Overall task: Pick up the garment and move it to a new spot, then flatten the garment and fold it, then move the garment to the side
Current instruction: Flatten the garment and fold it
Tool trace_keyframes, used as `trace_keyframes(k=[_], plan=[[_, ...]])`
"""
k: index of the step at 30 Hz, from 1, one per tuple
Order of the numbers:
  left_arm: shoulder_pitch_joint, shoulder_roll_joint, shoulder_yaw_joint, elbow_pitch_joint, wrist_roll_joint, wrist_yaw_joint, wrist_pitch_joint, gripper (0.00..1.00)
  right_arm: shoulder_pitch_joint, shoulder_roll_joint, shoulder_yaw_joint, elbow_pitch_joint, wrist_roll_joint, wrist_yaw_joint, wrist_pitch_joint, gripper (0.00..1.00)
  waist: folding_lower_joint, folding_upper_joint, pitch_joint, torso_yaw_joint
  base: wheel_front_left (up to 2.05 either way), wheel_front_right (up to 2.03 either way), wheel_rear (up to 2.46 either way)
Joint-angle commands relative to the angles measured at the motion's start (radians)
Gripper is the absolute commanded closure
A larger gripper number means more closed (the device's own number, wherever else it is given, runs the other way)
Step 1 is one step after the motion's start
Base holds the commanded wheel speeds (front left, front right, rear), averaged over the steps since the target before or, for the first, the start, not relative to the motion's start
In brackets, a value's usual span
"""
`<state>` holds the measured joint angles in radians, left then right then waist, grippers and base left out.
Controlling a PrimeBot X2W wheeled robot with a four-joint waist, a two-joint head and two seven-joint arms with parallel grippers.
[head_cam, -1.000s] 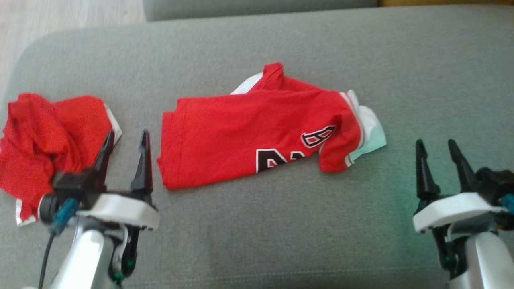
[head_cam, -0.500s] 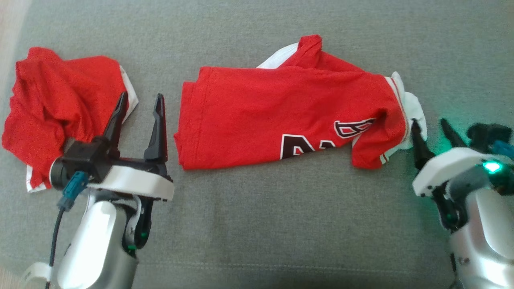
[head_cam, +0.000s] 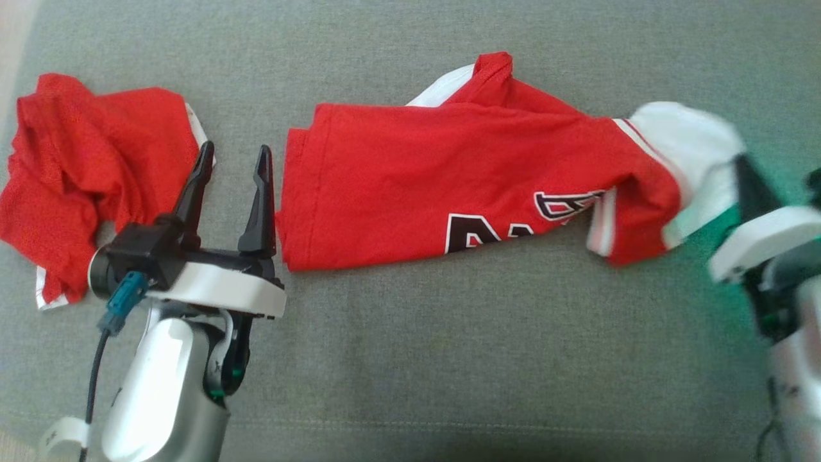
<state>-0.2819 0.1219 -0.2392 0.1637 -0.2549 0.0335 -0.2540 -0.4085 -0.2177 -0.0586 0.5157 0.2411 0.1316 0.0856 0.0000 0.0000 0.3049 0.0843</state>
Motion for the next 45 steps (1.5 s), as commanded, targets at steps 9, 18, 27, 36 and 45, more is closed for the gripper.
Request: trace_keyframes(k=[9,18,27,36,45], plan=[[-0.056,-0.01,0.062,-0.027,0.035,-0.036,-0.008,0.0,-0.153,-0.108,0.038,-0.028,-0.057,-0.001,-0.074,1.0,0.0,0.0,0.035,0.01,0.0,0.0,0.0],[-0.064,-0.026,0.072,-0.011,0.049,-0.056,-0.008,0.0,-0.213,-0.095,0.112,0.188,-0.051,-0.001,-0.122,0.0,0.0,0.0,0.053,0.01,0.0,0.0,0.0],[-0.024,-0.016,0.118,0.002,0.057,-0.055,-0.008,0.0,-0.169,-0.038,0.118,0.136,-0.024,-0.001,-0.285,0.0,0.0,0.0,0.003,-0.042,0.0,0.0,0.0],[0.031,0.0,0.144,0.005,0.061,-0.044,-0.008,0.0,0.018,0.018,0.094,-0.185,-0.012,-0.001,-0.279,0.0,0.0,0.0,-0.074,-0.082,0.0,0.0,0.0],[0.077,0.007,0.142,0.004,0.059,-0.034,-0.006,0.0,0.217,0.082,0.1,-0.44,-0.023,-0.001,-0.162,0.0,0.0,0.0,-0.116,-0.095,0.0,0.0,0.0]])
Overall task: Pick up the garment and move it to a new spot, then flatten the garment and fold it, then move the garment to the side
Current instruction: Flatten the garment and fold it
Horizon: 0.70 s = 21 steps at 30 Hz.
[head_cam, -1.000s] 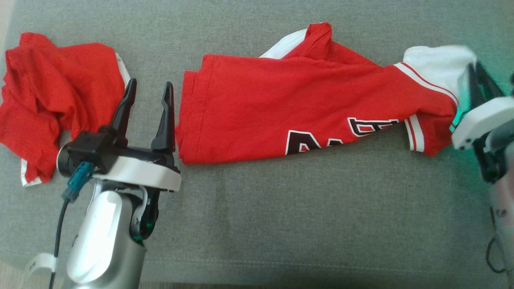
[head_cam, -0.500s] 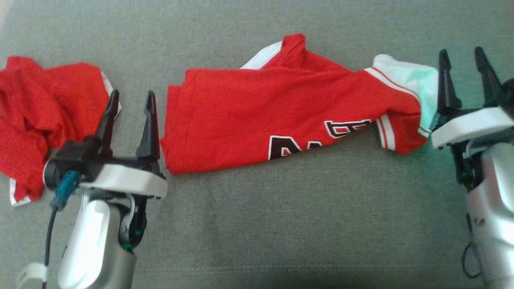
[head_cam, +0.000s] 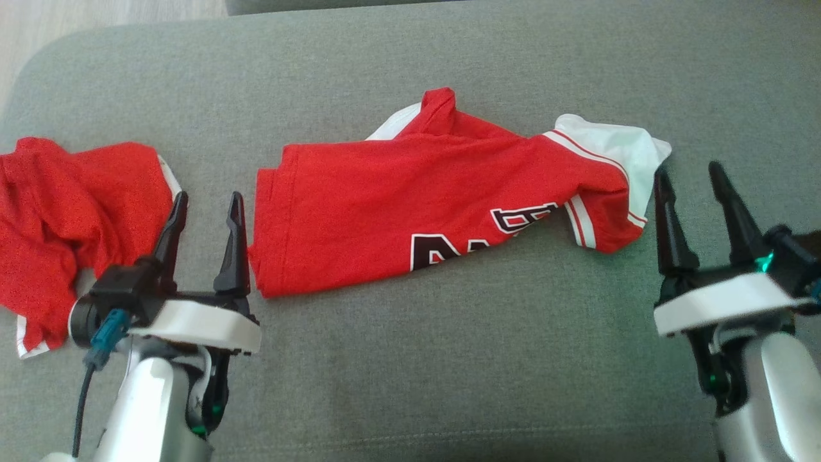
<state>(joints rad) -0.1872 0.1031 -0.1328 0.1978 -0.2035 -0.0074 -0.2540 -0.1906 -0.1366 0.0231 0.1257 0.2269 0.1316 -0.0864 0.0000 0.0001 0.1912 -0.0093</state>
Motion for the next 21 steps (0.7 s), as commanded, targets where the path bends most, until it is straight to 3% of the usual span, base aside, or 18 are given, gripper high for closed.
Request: trace_keyframes(k=[1,21], plan=[[-0.015,0.027,0.035,-0.031,0.007,0.008,-0.005,0.0,0.011,0.005,0.017,-0.067,-0.01,-0.001,0.018,0.0,0.0,-0.0001,-0.004,-0.003,0.0,0.0,0.0],[-0.05,0.04,0.013,-0.033,0.005,0.019,0.017,0.0,0.043,0.022,0.026,-0.151,-0.006,-0.001,0.079,0.0,0.0,-0.0001,0.019,-0.003,0.0,0.0,0.0]])
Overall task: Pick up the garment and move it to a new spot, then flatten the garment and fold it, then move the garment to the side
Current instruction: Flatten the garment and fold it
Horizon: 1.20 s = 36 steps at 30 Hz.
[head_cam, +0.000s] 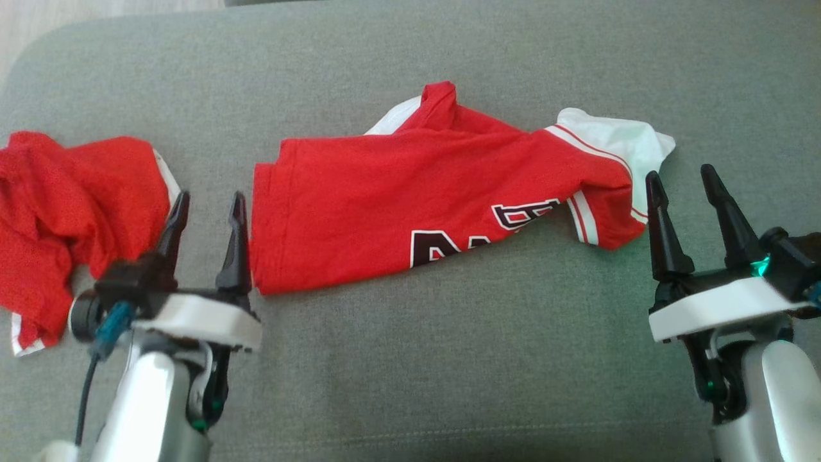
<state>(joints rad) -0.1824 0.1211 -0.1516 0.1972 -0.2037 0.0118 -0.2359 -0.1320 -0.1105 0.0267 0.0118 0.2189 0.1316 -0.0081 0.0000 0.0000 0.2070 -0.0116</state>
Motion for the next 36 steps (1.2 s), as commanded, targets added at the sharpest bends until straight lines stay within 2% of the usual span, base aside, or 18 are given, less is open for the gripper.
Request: trace_keyframes(k=[1,6,14,23,32,33,34,35,36], plan=[[-0.071,0.02,0.027,-0.029,0.003,-0.005,0.004,0.0,-0.018,-0.005,0.023,-0.039,0.003,-0.001,0.002,0.0,0.0,0.0,0.009,-0.001,0.0,0.0,0.0],[-0.197,0.006,-0.006,0.038,-0.009,-0.036,0.06,0.0,-0.038,-0.005,0.035,-0.05,0.006,-0.001,0.005,0.0,0.0,0.0,0.051,-0.014,0.0,0.0,0.0],[-0.409,-0.002,-0.019,0.296,-0.073,-0.087,0.206,0.0,-0.061,-0.001,0.055,-0.045,0.011,-0.001,0.003,0.0,0.0,0.0,0.114,-0.058,0.0,0.0,0.0],[-0.565,0.025,-0.034,0.558,-0.1,-0.11,0.348,0.0,-0.071,0.001,0.058,-0.037,0.018,-0.001,-0.01,0.0,0.0,0.0,0.151,-0.083,0.0,0.0,0.0],[-0.636,0.019,-0.049,0.699,-0.11,-0.111,0.382,0.0,-0.077,0.007,0.063,-0.029,0.029,-0.001,-0.014,0.0,0.0,0.0,0.165,-0.088,0.0,0.0,0.0],[-0.641,0.017,-0.052,0.709,-0.112,-0.113,0.386,0.22,-0.078,0.007,0.064,-0.028,0.03,-0.001,-0.015,0.0,0.0,0.0,0.165,-0.087,0.0,0.0,0.0],[-0.646,0.016,-0.054,0.714,-0.113,-0.114,0.382,0.54,-0.078,0.006,0.064,-0.026,0.031,-0.001,-0.015,0.0,0.0,0.0,0.164,-0.087,0.0,0.0,0.0],[-0.652,0.017,-0.057,0.718,-0.113,-0.116,0.379,1.0,-0.078,0.005,0.064,-0.024,0.031,-0.001,-0.015,0.0,0.0,0.0,0.164,-0.086,0.0,0.0,0.0],[-0.656,0.016,-0.059,0.723,-0.114,-0.117,0.377,1.0,-0.079,0.004,0.063,-0.022,0.032,-0.001,-0.014,0.0,0.0,0.0,0.163,-0.084,0.0,0.0,0.0]])
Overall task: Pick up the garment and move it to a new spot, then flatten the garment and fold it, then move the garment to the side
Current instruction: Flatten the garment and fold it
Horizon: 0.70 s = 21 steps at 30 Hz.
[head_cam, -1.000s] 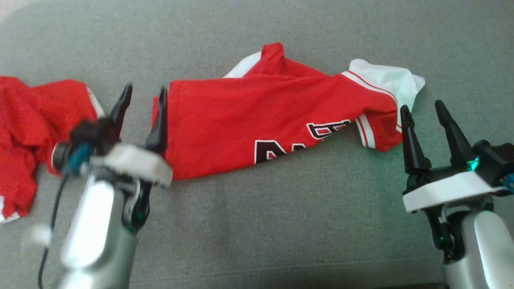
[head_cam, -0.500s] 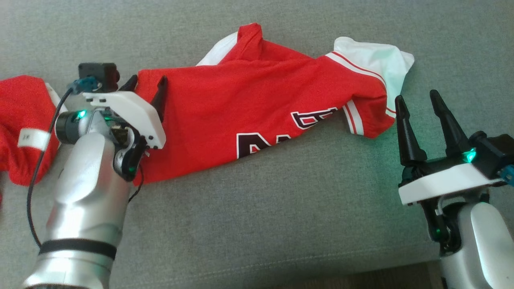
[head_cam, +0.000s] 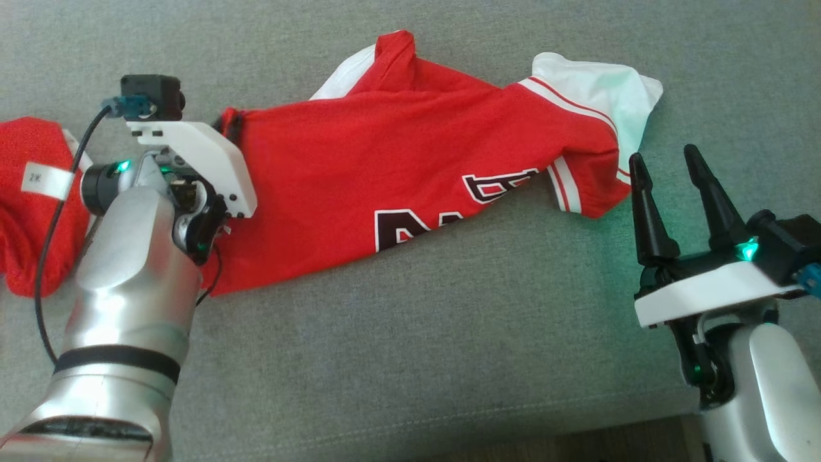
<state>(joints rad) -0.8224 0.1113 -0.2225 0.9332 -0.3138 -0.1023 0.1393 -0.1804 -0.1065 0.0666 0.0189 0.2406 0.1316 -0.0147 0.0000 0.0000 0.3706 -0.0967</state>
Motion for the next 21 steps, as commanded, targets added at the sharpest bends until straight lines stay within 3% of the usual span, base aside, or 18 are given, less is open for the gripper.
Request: trace_keyframes(k=[1,9,21], plan=[[-0.02,0.026,0.009,-0.01,-0.005,-0.004,-0.002,1.0,-0.031,0.0,0.021,-0.026,0.011,-0.001,-0.007,0.0,0.0,0.0,-0.001,0.003,0.0,0.0,0.0],[-0.043,0.027,-0.005,0.0,-0.003,-0.003,-0.054,1.0,-0.071,-0.038,-0.008,0.038,0.025,-0.001,0.01,0.0,0.0,0.0,0.0,0.014,0.0,0.0,0.0],[-0.092,-0.015,-0.045,-0.013,0.0,0.001,-0.103,1.0,-0.307,-0.182,-0.032,0.352,0.126,-0.001,0.045,0.0,0.0,0.0,0.058,0.079,0.0,0.0,0.0]])
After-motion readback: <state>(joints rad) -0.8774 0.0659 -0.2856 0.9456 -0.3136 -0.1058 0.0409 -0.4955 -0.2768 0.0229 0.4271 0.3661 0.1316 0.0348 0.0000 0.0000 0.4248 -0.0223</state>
